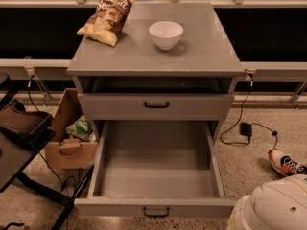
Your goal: Close middle drawer
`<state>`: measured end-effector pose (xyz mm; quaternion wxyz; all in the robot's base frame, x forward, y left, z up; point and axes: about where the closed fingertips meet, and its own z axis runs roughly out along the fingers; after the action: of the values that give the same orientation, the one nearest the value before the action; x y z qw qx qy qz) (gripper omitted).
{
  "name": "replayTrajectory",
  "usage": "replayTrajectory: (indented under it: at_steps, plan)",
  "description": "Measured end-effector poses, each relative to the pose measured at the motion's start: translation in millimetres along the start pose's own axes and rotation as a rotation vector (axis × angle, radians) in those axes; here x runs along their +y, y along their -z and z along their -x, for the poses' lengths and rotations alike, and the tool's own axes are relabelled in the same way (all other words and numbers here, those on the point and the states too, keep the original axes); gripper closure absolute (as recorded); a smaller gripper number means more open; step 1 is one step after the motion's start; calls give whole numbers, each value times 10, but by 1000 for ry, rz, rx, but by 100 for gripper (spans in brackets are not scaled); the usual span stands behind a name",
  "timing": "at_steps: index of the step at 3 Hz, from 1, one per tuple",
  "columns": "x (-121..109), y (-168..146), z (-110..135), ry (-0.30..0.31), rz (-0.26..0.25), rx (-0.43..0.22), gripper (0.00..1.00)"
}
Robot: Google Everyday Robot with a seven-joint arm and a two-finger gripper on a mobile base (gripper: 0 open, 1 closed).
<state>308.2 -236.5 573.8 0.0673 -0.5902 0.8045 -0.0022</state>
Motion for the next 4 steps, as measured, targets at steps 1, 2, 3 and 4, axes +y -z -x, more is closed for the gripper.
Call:
replayTrajectory:
  at_steps: [1, 2, 3, 4]
  plan:
    - [56, -247, 362, 40, 22, -98, 100]
    - [130, -908, 883, 70, 72, -237, 100]
    - [263, -1513, 1031, 29, 137, -297, 100]
    - [403, -2070, 1041, -48, 200, -360, 100]
